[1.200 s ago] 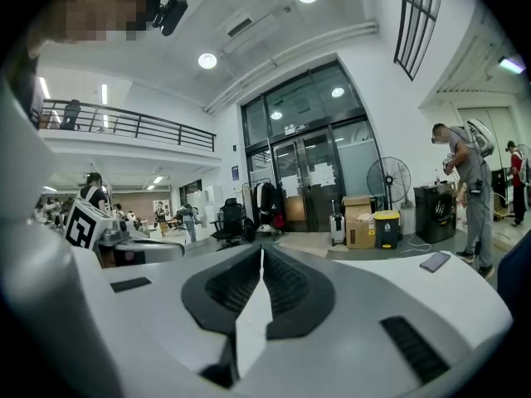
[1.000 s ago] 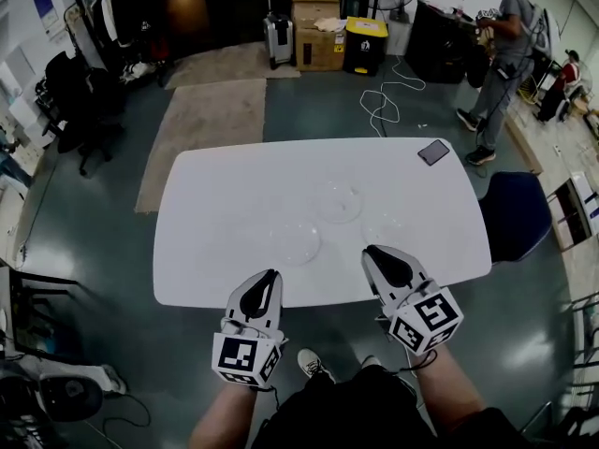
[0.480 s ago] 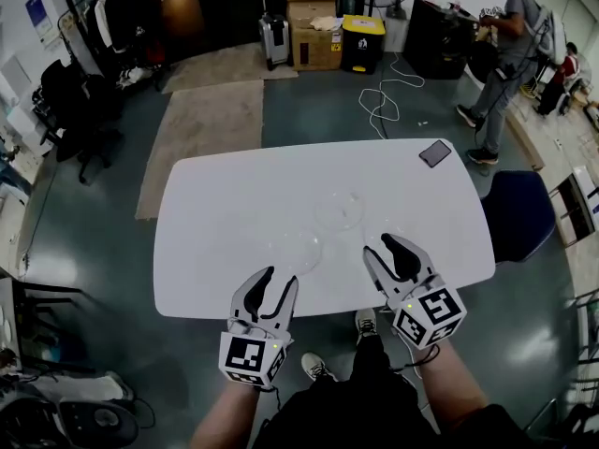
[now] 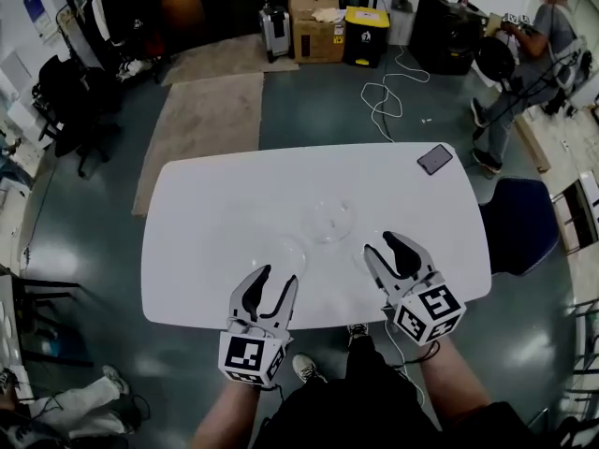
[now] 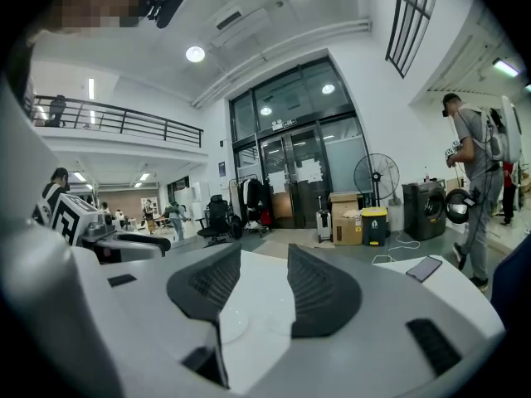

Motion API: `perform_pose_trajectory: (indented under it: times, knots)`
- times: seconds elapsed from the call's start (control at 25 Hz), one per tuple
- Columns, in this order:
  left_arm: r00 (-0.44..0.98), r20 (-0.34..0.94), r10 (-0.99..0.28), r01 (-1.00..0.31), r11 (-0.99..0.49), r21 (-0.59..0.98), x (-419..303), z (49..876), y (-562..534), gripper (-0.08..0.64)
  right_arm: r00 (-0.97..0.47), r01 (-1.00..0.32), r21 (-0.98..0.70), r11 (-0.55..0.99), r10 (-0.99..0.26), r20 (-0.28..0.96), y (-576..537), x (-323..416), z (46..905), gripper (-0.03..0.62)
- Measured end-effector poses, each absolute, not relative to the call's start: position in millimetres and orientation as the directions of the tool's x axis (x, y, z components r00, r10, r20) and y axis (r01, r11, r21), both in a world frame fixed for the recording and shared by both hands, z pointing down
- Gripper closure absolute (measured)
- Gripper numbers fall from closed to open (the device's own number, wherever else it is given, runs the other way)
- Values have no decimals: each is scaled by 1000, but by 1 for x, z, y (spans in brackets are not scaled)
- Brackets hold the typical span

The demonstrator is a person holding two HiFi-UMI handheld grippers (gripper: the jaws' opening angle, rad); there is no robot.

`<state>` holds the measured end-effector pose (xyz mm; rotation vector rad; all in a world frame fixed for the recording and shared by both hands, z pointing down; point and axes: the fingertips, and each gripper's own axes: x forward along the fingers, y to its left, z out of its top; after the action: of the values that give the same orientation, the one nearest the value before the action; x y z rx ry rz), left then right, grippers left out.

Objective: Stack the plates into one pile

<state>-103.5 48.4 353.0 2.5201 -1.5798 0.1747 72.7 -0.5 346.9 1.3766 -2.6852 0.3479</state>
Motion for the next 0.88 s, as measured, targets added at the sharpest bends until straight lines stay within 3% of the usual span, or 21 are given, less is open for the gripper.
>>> perform_pose_trajectory:
  times: [0.88]
  knots:
    - [495,287,-820,-867,-489,98,2,401,-48,342,-541,-838,-270,474,-788,294,-101,166,417,411]
